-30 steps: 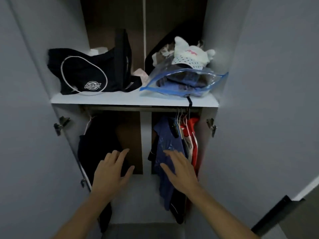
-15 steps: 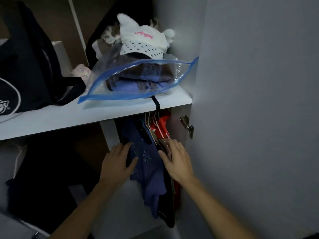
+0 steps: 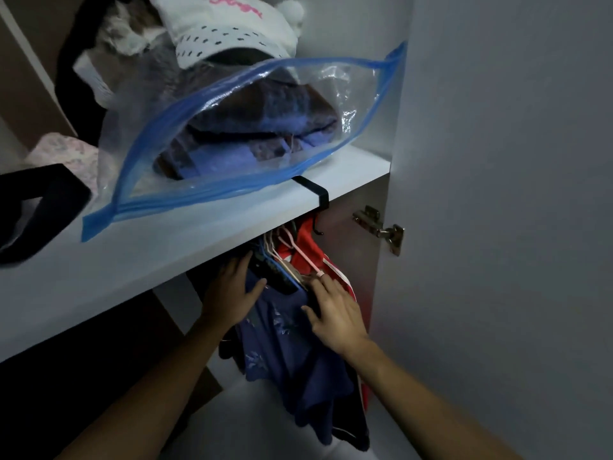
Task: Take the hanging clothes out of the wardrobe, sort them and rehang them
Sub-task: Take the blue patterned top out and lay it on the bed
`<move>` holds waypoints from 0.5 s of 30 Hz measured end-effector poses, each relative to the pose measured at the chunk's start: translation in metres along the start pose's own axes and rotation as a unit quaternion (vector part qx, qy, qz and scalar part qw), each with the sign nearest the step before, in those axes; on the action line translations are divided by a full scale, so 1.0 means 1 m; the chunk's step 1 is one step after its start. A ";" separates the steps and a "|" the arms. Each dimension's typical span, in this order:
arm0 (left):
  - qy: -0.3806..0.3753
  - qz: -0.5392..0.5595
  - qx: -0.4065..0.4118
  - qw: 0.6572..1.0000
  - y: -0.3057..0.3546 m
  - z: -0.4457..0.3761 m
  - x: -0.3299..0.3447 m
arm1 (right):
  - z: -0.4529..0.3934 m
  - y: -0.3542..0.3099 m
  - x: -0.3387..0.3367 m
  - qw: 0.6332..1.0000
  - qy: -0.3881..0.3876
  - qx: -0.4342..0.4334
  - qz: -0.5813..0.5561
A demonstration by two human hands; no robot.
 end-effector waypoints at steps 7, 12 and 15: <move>0.028 0.035 -0.006 0.999 -0.030 -0.041 0.020 | -0.015 0.014 0.004 0.997 0.062 0.039 0.004; 0.008 0.084 -0.039 0.996 -0.044 -0.048 0.025 | -0.026 0.021 -0.002 0.995 0.067 0.076 0.014; 0.031 0.122 -0.040 0.991 -0.047 -0.045 0.024 | -0.032 0.024 -0.005 0.995 0.059 0.079 0.014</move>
Point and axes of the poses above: each hand's wrist, its own z-axis away from the middle knuckle, its own x-axis out of the palm, y = z × x, the point moved 3 cm from there along -z, towards the middle knuckle, and after that the axes turned 14 degrees about x, right-handed, at the moved point
